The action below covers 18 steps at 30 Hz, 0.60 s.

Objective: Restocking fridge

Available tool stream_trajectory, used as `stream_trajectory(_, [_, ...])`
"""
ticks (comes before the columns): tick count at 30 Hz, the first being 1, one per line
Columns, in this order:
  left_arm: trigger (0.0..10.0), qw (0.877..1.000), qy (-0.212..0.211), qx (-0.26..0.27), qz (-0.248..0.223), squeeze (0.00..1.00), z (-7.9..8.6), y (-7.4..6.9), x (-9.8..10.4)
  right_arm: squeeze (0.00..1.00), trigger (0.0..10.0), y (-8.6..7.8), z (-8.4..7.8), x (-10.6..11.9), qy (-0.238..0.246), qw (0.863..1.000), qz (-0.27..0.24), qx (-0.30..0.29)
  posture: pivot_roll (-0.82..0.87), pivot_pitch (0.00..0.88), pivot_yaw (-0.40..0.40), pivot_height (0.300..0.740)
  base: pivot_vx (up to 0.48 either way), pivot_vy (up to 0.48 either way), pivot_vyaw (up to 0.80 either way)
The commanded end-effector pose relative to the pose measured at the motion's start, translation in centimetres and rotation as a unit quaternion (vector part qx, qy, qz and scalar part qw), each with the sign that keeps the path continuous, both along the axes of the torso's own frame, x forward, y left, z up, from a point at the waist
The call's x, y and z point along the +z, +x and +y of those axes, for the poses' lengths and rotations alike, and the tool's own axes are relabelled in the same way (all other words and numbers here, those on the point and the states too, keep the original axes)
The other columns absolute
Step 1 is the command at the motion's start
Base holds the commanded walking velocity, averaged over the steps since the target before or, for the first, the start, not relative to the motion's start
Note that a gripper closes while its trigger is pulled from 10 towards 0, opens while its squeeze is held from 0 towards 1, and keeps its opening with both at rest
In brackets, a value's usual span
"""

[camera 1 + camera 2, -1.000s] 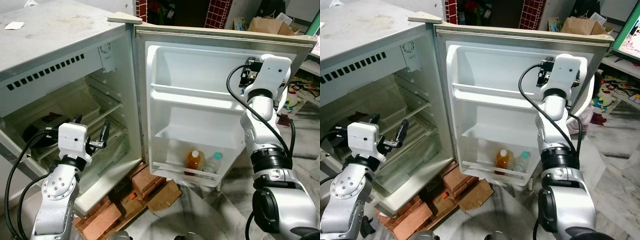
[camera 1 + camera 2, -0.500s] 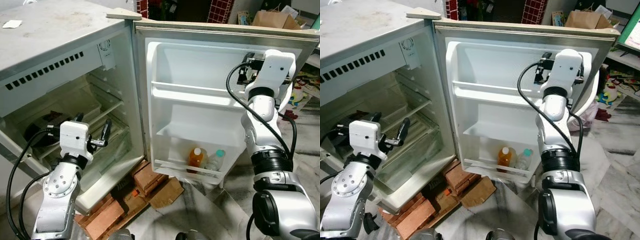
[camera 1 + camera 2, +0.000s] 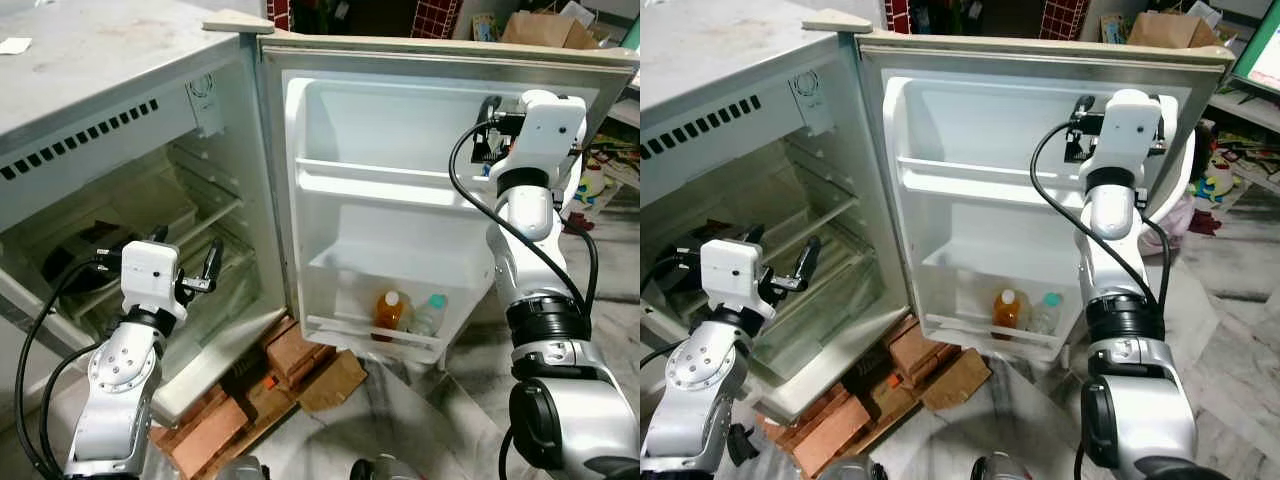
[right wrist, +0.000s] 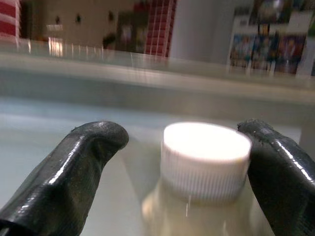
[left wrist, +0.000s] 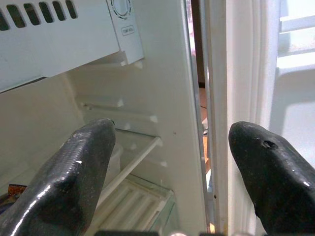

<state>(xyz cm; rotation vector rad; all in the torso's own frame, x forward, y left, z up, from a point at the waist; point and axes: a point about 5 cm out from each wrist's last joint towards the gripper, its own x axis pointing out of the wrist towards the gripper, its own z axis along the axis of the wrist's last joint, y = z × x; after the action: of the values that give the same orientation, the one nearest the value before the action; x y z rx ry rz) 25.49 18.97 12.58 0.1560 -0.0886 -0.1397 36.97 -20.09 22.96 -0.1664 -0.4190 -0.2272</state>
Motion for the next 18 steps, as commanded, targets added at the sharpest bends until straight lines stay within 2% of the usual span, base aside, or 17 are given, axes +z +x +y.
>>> stream_trajectory(1, [10.0,1.0,0.009,0.004,0.001,0.0,0.3,0.0,0.0,1.0,10.0,-0.8,0.9,3.3,-0.022,0.996,-0.083,0.017,0.14,0.0,0.0,0.74,0.0,0.0,0.0])
stream_trajectory(2, [10.0,1.0,0.009,0.004,0.001,0.0,0.3,0.0,0.0,1.0,10.0,-0.9,0.9,3.3,-0.024,0.996,-0.085,0.016,0.14,0.0,0.002,0.74,0.0,0.0,0.0])
stream_trajectory(4, [10.0,1.0,0.008,0.002,0.002,0.0,0.2,0.0,-0.1,0.75,10.0,-1.1,1.0,3.7,-0.026,0.995,-0.099,0.016,0.13,0.0,0.007,0.74,0.0,0.0,0.0])
stream_trajectory(6, [10.0,1.0,0.007,-0.001,0.002,0.0,0.0,0.1,-0.1,0.56,10.0,-1.1,1.1,4.2,-0.026,0.994,-0.108,0.018,0.13,0.0,0.008,0.74,0.0,0.0,0.0])
stream_trajectory(7, [10.0,1.0,0.007,-0.002,0.002,0.0,0.0,0.2,-0.1,0.56,10.0,-1.1,1.1,4.3,-0.026,0.993,-0.109,0.019,0.13,0.0,0.008,0.74,0.0,0.0,0.0])
stream_trajectory(8, [10.0,1.0,0.007,-0.003,0.001,0.0,0.0,0.3,-0.1,0.21,10.0,-1.1,1.2,4.7,-0.027,0.993,-0.114,0.02,0.13,0.0,0.008,0.74,0.0,0.0,0.0])
stream_trajectory(9, [10.0,1.0,0.007,-0.003,0.001,0.0,0.0,0.3,-0.1,0.21,10.0,-1.1,1.3,4.7,-0.027,0.993,-0.116,0.021,0.13,0.0,0.008,0.74,0.0,0.0,0.0])
stream_trajectory(10, [10.0,1.0,0.008,0.001,0.0,0.0,0.1,0.3,-0.1,0.0,10.0,-1.2,1.4,4.9,-0.027,0.993,-0.117,0.022,0.13,0.0,0.006,0.74,0.0,0.0,0.0])
stream_trajectory(13, [10.0,1.0,0.009,0.008,0.0,0.0,0.2,0.4,-0.1,0.0,10.0,-1.5,1.5,4.8,-0.024,0.993,-0.115,0.024,0.13,0.0,0.004,0.74,0.0,0.0,0.0])
stream_trajectory(15, [10.0,0.999,0.014,0.029,0.002,0.0,0.5,0.4,-0.2,0.0,10.0,-2.2,1.7,3.6,0.017,0.995,-0.092,0.02,0.13,0.0,0.003,0.74,0.0,0.0,0.0])
stream_trajectory(16, [10.0,0.999,0.014,0.029,0.002,0.0,0.5,0.4,-0.2,0.0,10.0,-2.2,1.7,3.6,0.017,0.995,-0.092,0.02,0.13,0.0,0.003,0.74,0.0,0.0,0.0])
stream_trajectory(18, [10.0,0.999,0.012,0.033,0.006,0.0,0.4,0.5,-0.2,0.0,10.0,-3.2,2.2,1.6,0.095,0.994,-0.052,0.011,0.13,0.0,0.003,0.74,0.0,0.0,0.0])
